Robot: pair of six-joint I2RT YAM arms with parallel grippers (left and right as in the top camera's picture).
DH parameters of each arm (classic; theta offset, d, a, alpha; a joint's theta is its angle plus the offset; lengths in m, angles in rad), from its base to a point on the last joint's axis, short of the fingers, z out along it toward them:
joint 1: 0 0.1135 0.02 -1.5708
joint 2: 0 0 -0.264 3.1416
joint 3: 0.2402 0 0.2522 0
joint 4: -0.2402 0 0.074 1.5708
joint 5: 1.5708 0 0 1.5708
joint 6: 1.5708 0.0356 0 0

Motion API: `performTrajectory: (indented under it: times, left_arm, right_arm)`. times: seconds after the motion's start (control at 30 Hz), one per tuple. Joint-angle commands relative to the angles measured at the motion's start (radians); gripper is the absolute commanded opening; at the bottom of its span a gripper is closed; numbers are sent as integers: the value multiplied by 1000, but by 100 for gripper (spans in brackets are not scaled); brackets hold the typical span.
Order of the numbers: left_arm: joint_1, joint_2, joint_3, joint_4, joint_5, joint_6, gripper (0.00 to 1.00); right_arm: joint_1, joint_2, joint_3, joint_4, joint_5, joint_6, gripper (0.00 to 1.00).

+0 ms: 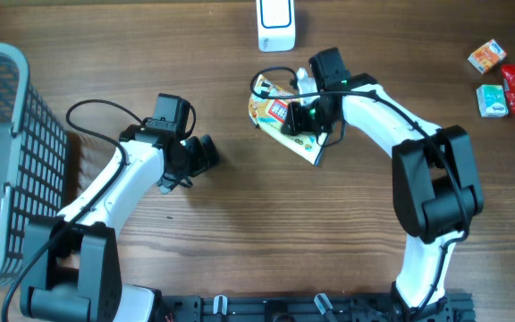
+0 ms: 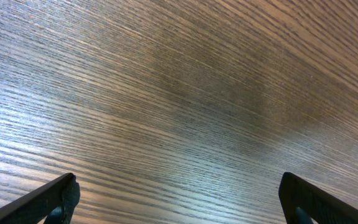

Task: Scan the item barcode
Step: 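Reach the right gripper to the wipes pack and grasp its edge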

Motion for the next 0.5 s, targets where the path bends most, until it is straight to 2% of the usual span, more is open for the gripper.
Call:
performTrajectory:
  times: [0.0, 0.13, 0.2, 0.27, 0.37, 0.43, 0.47]
  left_arm:
    - [5, -6, 8, 0, -10, 5, 100]
    - [5, -6, 8, 0, -10, 5, 100]
    - [5, -6, 8, 0, -10, 5, 100]
    - [5, -6, 8, 0, -11, 5, 100]
    - [5, -6, 8, 0, -13, 5, 100]
    - [5, -6, 8, 0, -13, 5, 100]
    - [5, -6, 8, 0, -13, 5, 100]
  right_arm:
    - [0, 32, 0, -128, 162, 68, 19]
    - [0, 31, 0, -323, 385, 107, 14]
    - [0, 24, 0, -391, 409, 103, 4]
    - [1, -7, 0, -464, 405, 103, 4]
    - [0, -111, 0, -473, 375, 95, 7]
    - [0, -170, 0, -413, 344, 63, 16]
    - [0, -203, 0, -345, 291, 28, 60]
